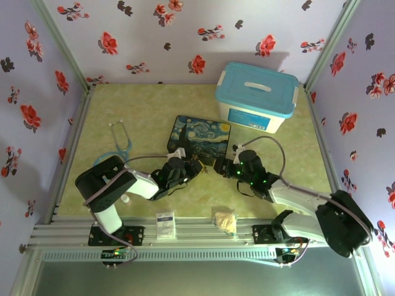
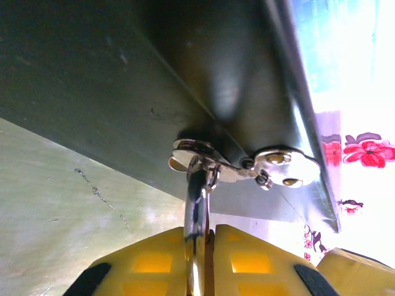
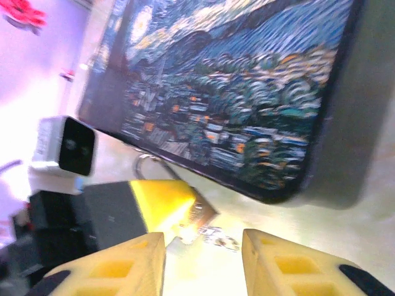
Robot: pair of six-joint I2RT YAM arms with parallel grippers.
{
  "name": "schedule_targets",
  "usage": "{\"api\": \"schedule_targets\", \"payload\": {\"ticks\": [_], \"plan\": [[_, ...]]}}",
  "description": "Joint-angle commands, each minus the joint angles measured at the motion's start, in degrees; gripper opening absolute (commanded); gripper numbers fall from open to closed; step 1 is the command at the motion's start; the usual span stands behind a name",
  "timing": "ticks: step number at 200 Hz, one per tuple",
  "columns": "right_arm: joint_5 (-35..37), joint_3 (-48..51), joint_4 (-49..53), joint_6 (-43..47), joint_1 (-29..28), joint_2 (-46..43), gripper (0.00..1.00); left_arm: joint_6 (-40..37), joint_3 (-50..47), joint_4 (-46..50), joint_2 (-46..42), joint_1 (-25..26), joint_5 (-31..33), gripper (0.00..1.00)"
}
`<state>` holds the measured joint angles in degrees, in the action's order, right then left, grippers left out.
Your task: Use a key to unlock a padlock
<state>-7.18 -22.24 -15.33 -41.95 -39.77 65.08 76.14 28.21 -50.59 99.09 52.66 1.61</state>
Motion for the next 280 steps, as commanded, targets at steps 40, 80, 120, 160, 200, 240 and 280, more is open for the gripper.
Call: {"api": "schedule_targets", "payload": {"ticks": [40,80,120,160,200,240,280], "plan": [[25.2,-0.9,-0.8,27.4,-16.7,6.2,0.42,-4.3,1.5,3.6,-2.0,0.2,-0.7,0.00],[23.5,-1.3,-7.6,31.9,-18.4,15.2,0.40,-3.8,1.3,2.3,-2.3,0.1,-1.6,0.00],[26.0,-0.9,-18.2,35.5,-20.1,21.1,0.31,-2.6,1.1,0.7,-1.7,0.0,-2.5,0.00],[34.1,-3.8,-21.1,38.6,-21.9,27.6,0.14,-2.0,0.5,-0.6,-1.8,0.1,-3.0,0.00],[30.2,-2.8,-25.4,38.2,-21.8,27.7,0.04,-0.8,-0.7,-3.0,-0.9,0.1,-3.0,0.00],[13.5,-1.8,-29.6,31.6,-17.3,28.9,0.00,-0.8,-1.0,-3.5,0.9,0.1,-3.3,0.00],[0.9,2.1,-43.0,22.9,-11.0,31.8,0.00,-0.8,-2.0,-3.7,1.0,-0.1,-3.6,0.00]]}}
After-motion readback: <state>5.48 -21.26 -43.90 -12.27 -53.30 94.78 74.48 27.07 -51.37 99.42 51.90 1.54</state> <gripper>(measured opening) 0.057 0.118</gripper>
